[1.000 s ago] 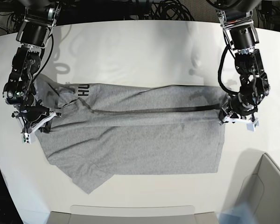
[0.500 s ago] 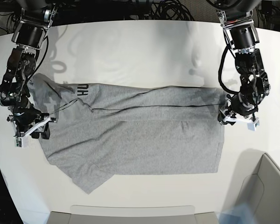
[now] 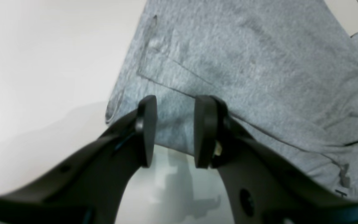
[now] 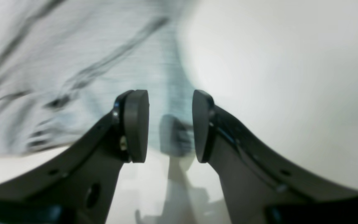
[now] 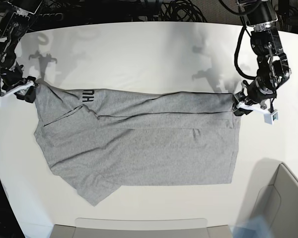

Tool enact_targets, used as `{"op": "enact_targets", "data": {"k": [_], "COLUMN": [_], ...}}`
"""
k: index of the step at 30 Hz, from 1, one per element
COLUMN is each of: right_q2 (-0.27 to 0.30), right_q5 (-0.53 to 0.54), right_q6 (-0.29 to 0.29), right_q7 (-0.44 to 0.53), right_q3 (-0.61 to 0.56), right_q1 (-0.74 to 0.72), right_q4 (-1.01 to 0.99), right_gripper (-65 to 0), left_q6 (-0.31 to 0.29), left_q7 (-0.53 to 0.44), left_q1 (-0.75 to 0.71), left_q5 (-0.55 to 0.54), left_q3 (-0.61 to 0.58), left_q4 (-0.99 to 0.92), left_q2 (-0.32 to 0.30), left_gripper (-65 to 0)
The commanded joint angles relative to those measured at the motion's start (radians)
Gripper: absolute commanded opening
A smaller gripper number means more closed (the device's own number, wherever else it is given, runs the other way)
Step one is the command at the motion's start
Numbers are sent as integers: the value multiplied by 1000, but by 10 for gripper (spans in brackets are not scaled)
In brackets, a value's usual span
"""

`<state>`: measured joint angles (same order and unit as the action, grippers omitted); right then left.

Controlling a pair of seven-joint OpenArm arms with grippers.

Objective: Fold the T-shirt properly
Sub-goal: 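Lower the folded edge onto the shirt and open both grippers, then regrasp the folded edge and drag the shirt toward the arms' base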

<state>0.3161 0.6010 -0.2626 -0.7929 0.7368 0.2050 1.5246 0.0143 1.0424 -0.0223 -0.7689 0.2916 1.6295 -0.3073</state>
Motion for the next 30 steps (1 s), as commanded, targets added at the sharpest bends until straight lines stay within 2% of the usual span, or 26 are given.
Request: {"op": "enact_targets", "data": {"k": [1, 8, 11, 18, 30], "right_q2": [22, 36, 36, 33, 38], "right_q5": [24, 32, 84, 116, 118], "right_q6": [-8, -8, -10, -137, -137], "right_q7": [34, 85, 85, 79, 79], "right_q3": [0, 0, -1, -18, -64], "right_q1": [-3, -3, -42, -89, -89], "right_q4": [-16, -138, -230, -318, -316], "right_gripper": [-414, -414, -414, -414, -414], "left_q6": [-6, -4, -4, -4, -12], "left_q7": [-15, -14, -14, -14, -14], "left_q1": [20, 18, 18, -1, -6], "left_q5": [-14, -14, -14, -14, -21], "left_q3": [2, 2, 2, 7, 13], "left_q4": [22, 22, 22, 22, -42], "left_q2": [-11, -10, -10, -10, -3], "left_gripper": [-446, -446, -446, -446, -418]}}
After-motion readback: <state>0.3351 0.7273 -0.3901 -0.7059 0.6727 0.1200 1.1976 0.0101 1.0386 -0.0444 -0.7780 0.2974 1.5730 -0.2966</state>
